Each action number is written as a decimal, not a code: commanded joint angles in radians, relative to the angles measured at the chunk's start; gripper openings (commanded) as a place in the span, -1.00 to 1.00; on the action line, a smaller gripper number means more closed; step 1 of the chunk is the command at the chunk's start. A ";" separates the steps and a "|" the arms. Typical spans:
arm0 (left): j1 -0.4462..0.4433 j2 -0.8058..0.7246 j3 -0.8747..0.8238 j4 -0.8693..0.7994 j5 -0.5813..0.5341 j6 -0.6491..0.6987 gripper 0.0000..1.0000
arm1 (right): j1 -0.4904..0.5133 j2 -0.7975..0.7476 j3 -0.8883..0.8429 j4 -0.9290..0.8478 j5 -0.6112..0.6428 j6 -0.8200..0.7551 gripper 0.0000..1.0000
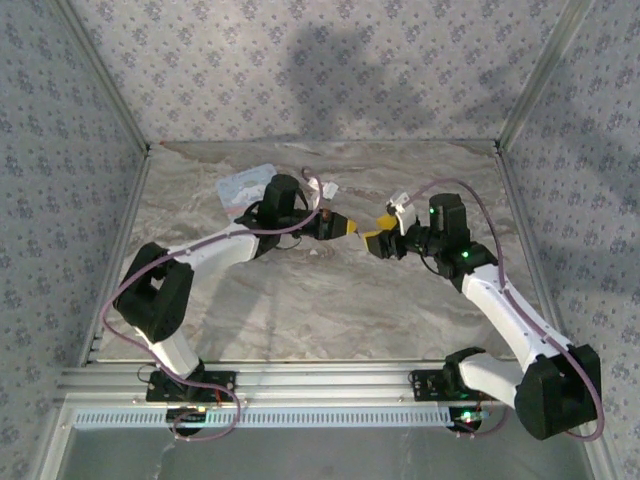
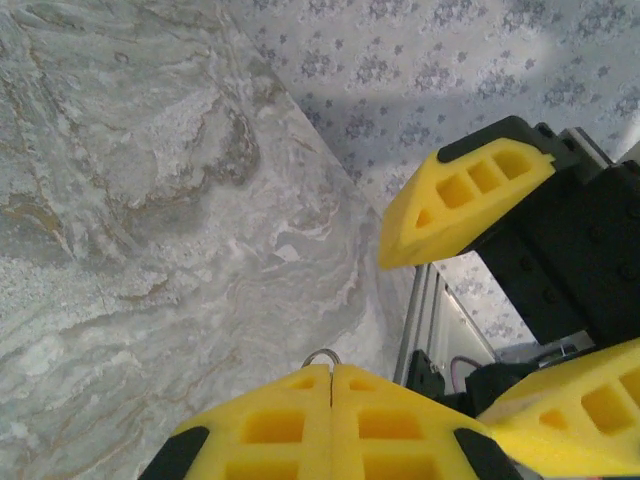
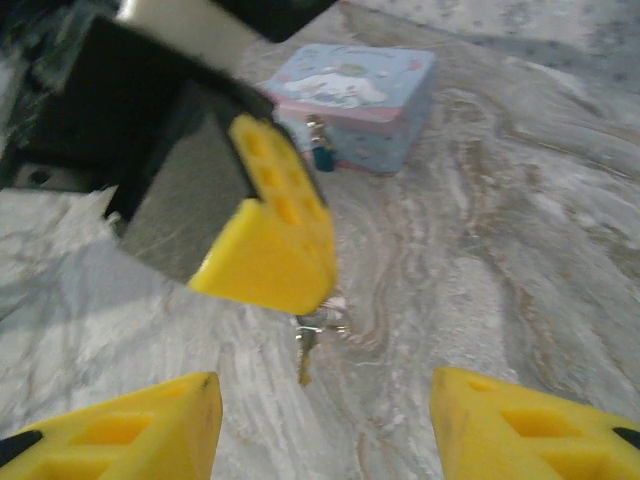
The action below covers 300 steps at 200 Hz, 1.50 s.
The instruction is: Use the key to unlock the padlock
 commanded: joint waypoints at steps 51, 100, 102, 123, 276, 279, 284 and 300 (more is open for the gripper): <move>0.014 -0.091 0.139 -0.437 0.112 0.463 -1.00 | 0.004 0.073 0.070 -0.096 -0.220 -0.293 0.17; 0.013 -0.115 0.139 -0.467 0.121 0.516 -1.00 | 0.022 0.136 0.123 -0.146 -0.269 -0.326 0.02; 0.014 -0.116 0.140 -0.467 0.121 0.518 -1.00 | 0.022 0.138 0.126 -0.146 -0.270 -0.327 0.01; 0.014 -0.121 0.142 -0.479 0.121 0.528 -1.00 | 0.039 0.162 0.148 -0.159 -0.278 -0.336 -0.06; 0.053 -0.170 0.095 -0.341 0.127 0.431 -0.32 | 0.039 0.203 0.181 -0.184 -0.291 -0.275 -1.00; 0.059 -0.176 0.086 -0.320 0.127 0.417 -0.24 | 0.036 0.199 0.179 -0.172 -0.288 -0.260 -1.00; 0.067 -0.187 0.066 -0.281 0.122 0.386 -0.12 | 0.034 0.192 0.172 -0.148 -0.284 -0.234 -1.00; 0.097 -0.236 -0.015 -0.120 0.095 0.278 0.10 | 0.024 0.163 0.142 -0.050 -0.256 -0.123 -1.00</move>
